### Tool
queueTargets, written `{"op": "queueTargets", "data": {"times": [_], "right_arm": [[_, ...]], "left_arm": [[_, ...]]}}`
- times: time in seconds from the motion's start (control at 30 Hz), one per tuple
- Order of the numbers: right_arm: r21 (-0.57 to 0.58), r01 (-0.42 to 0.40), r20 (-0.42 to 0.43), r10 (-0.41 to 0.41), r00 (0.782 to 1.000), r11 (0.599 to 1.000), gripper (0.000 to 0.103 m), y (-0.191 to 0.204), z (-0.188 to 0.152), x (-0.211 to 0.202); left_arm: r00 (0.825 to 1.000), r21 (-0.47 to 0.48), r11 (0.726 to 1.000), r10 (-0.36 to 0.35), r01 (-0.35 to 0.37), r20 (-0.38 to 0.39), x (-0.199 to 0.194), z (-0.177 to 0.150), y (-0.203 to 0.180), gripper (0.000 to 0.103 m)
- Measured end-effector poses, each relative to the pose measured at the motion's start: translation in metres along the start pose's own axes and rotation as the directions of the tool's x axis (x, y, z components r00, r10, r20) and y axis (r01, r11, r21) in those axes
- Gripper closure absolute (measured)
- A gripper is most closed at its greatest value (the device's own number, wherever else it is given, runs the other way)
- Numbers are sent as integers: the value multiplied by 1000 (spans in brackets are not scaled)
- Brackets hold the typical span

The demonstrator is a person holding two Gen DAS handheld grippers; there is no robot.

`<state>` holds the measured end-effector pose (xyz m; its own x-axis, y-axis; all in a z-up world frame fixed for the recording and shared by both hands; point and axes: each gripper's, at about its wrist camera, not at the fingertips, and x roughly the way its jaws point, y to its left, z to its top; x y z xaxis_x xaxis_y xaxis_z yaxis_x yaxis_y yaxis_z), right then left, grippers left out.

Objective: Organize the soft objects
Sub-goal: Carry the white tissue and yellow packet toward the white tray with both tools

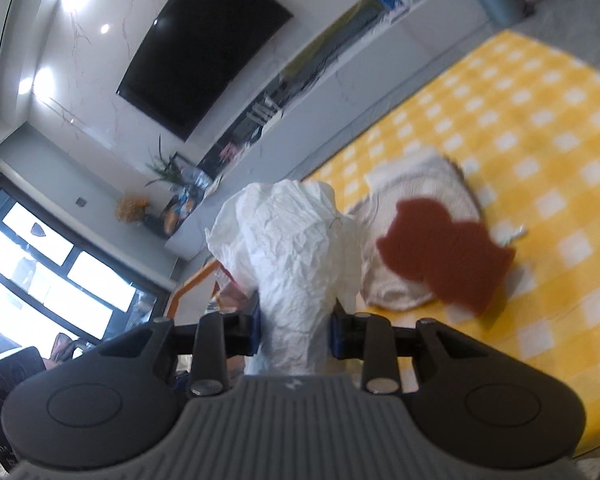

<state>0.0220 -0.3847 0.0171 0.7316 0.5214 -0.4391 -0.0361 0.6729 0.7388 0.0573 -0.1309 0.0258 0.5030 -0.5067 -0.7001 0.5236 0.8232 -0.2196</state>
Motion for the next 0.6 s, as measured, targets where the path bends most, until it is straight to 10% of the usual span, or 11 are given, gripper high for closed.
{"op": "queueTargets", "data": {"times": [0.6], "right_arm": [[-67,198,-34,-200,979,978,73,65,79,74]], "left_arm": [[992,-97,988,122,-118,37,-15,74,64,42]]}}
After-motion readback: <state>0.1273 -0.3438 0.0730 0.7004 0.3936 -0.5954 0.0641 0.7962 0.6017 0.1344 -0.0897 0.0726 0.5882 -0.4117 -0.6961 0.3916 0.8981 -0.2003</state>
